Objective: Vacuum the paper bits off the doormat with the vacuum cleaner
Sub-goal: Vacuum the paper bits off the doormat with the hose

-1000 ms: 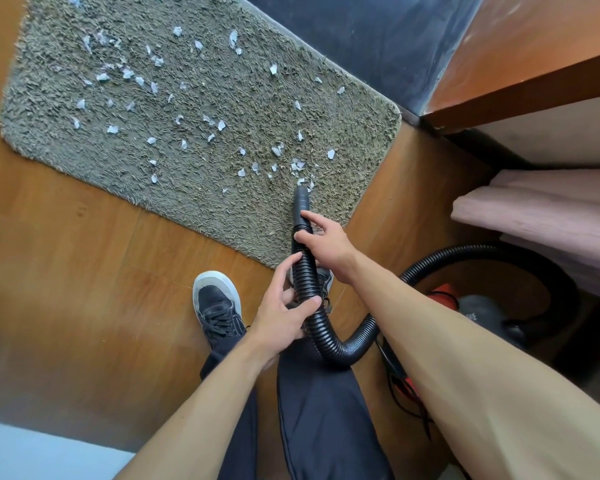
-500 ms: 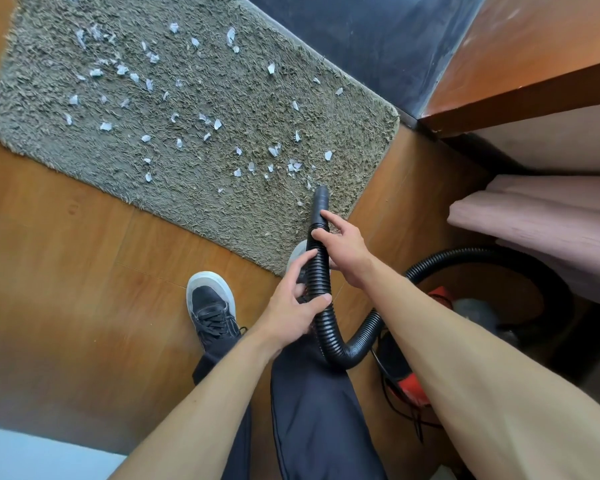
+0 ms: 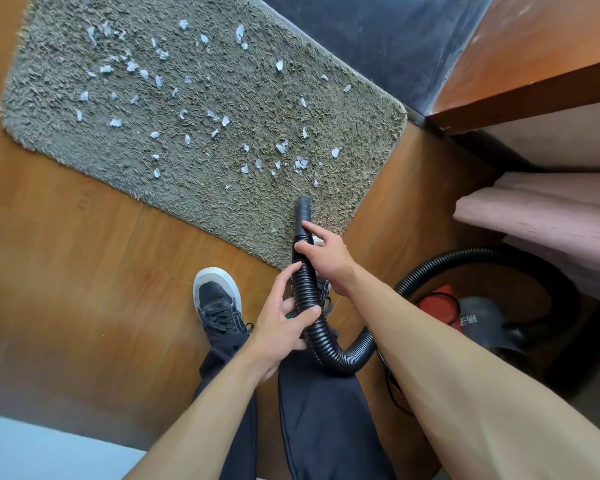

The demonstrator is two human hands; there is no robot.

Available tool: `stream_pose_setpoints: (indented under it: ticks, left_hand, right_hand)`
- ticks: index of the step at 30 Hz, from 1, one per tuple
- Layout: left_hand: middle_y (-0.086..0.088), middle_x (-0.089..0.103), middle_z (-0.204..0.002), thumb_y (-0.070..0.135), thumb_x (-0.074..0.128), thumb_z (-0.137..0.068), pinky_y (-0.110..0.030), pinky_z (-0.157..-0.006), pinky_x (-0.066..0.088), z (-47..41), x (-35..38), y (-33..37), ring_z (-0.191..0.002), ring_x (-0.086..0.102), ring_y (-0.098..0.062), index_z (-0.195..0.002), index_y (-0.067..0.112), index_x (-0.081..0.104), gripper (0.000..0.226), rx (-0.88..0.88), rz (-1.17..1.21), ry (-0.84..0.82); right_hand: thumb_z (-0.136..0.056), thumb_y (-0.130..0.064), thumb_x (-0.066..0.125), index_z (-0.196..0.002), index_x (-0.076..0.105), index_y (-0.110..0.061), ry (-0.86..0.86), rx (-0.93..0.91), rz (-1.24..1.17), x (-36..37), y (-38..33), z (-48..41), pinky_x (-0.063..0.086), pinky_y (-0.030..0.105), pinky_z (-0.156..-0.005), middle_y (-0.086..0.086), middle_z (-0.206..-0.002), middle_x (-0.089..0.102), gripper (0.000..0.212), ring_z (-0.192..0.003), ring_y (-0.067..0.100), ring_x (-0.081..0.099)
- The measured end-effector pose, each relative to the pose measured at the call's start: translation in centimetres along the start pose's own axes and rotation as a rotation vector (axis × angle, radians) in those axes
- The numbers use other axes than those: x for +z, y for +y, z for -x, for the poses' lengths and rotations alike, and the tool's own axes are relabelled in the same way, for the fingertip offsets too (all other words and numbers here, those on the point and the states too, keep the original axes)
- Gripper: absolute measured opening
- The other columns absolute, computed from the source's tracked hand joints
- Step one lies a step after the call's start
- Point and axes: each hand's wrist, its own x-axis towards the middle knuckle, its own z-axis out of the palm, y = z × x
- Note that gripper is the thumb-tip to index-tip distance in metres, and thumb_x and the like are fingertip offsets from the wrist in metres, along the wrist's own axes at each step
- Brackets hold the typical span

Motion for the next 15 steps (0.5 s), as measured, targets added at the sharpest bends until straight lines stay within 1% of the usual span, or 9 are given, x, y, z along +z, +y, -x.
stream_pose_setpoints:
  ticks: [2,4,6,8,9,12,13,15]
  left_hand:
    - [-0.004,0.071,-0.122,0.001,0.061,-0.097,-0.055,-0.083,0.059,0.1,0.3,-0.2,-0.110,0.068,-0.038,-0.135,0.056,0.041,0.070,-0.012,0.011,-0.002]
    - [-0.002,0.072,-0.121,0.002,0.061,-0.097,-0.063,-0.087,0.055,0.1,0.7,-0.4,-0.116,0.063,-0.043,-0.133,0.058,0.042,0.069,-0.021,0.012,-0.005]
    - [-0.002,0.071,-0.121,0.004,0.061,-0.097,-0.067,-0.088,0.052,0.2,1.2,-0.5,-0.116,0.062,-0.045,-0.131,0.060,0.042,0.068,-0.030,0.005,-0.016]
    - [-0.006,0.071,-0.121,0.005,0.062,-0.096,-0.068,-0.086,0.052,0.2,1.7,-0.6,-0.113,0.065,-0.044,-0.129,0.062,0.042,0.069,-0.043,0.001,-0.020]
    - [-0.007,0.071,-0.121,0.005,0.063,-0.096,-0.067,-0.086,0.053,0.3,1.8,-0.6,-0.112,0.065,-0.044,-0.128,0.062,0.043,0.069,-0.049,0.003,-0.020]
    - [-0.007,0.070,-0.121,0.004,0.064,-0.095,-0.068,-0.085,0.053,0.6,1.7,-1.1,-0.112,0.066,-0.042,-0.127,0.062,0.043,0.069,-0.057,0.025,-0.010]
    - [-0.008,0.070,-0.121,0.004,0.064,-0.095,-0.068,-0.086,0.053,0.8,1.6,-1.3,-0.114,0.065,-0.043,-0.127,0.062,0.044,0.069,-0.057,0.040,-0.007]
    - [-0.010,0.070,-0.121,0.003,0.064,-0.095,-0.068,-0.088,0.052,1.3,1.1,-1.6,-0.116,0.063,-0.043,-0.127,0.061,0.045,0.068,-0.055,0.079,0.006]
  right_hand:
    - [-0.089,-0.012,0.063,-0.141,0.051,-0.029,-0.014,0.012,0.015,-0.2,-0.1,0.1,0.050,0.022,-0.056,0.008,-0.106,0.068,0.056,-0.076,0.015,0.066]
    - [-0.089,-0.011,0.062,-0.142,0.051,-0.028,-0.030,0.027,0.039,-0.6,-0.2,0.2,0.049,0.021,-0.052,0.008,-0.108,0.067,0.056,-0.075,0.015,0.066]
    - [-0.090,-0.010,0.061,-0.143,0.051,-0.028,-0.028,0.048,0.039,-1.0,-0.1,0.4,0.050,0.021,-0.050,0.008,-0.109,0.067,0.057,-0.073,0.015,0.065]
    - [-0.091,-0.008,0.060,-0.142,0.051,-0.028,-0.023,0.070,0.025,-1.5,0.1,0.6,0.051,0.023,-0.050,0.008,-0.108,0.067,0.055,-0.071,0.016,0.065]
    - [-0.092,-0.008,0.060,-0.142,0.050,-0.028,-0.024,0.076,0.030,-1.6,0.3,0.8,0.053,0.024,-0.052,0.008,-0.107,0.068,0.055,-0.072,0.016,0.065]
    - [-0.092,-0.010,0.059,-0.144,0.049,-0.025,-0.038,0.066,0.084,-1.3,0.6,1.0,0.054,0.027,-0.061,0.008,-0.116,0.066,0.056,-0.079,0.016,0.065]
    - [-0.092,-0.011,0.059,-0.145,0.048,-0.024,-0.047,0.063,0.111,-1.0,0.6,1.1,0.053,0.024,-0.060,0.007,-0.115,0.065,0.056,-0.078,0.014,0.064]
    - [-0.093,-0.011,0.060,-0.145,0.048,-0.023,-0.079,0.062,0.165,-0.2,0.5,1.3,0.050,0.018,-0.052,0.003,-0.104,0.064,0.055,-0.074,0.011,0.062]
